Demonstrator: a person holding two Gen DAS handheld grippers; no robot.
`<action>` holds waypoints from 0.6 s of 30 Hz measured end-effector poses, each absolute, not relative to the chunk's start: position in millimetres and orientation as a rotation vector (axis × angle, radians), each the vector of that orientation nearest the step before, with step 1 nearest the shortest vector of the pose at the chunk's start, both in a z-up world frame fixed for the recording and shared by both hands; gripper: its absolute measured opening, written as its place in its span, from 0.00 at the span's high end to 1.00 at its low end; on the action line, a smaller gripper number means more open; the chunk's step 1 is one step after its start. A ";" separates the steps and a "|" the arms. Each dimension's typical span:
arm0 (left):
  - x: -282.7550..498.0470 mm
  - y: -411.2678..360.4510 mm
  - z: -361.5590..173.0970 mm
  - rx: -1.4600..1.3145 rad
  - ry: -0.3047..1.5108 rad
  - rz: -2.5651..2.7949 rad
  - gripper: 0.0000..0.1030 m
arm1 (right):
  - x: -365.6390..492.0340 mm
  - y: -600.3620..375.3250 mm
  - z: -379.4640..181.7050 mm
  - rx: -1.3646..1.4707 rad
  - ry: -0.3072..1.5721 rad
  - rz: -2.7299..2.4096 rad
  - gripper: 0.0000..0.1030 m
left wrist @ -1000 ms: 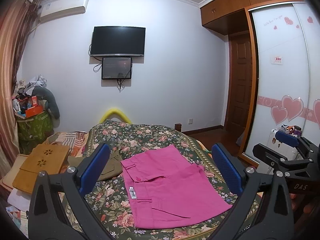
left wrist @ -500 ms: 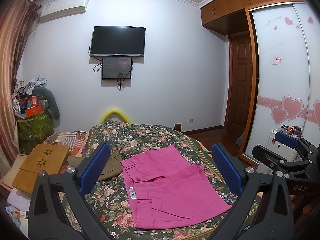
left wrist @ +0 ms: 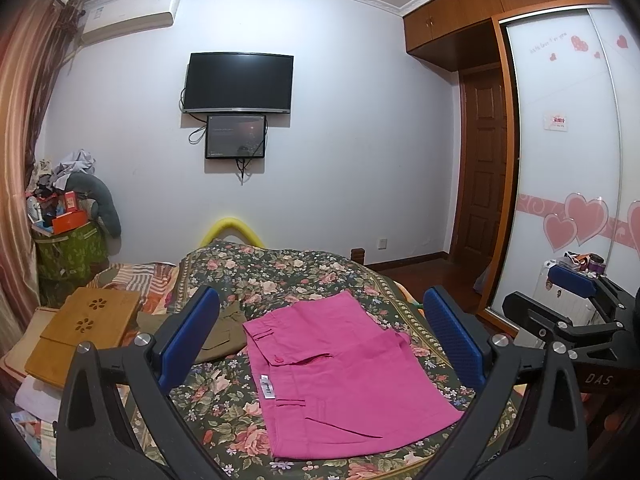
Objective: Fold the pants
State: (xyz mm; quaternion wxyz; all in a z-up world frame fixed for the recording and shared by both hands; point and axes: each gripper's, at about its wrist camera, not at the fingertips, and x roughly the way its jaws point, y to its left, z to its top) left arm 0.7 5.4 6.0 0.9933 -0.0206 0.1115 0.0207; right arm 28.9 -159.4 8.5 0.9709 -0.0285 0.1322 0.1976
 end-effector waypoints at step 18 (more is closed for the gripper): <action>2.3 8.0 2.3 -0.052 0.224 0.041 0.00 | 27.8 -155.8 11.5 -0.068 0.259 0.407 0.00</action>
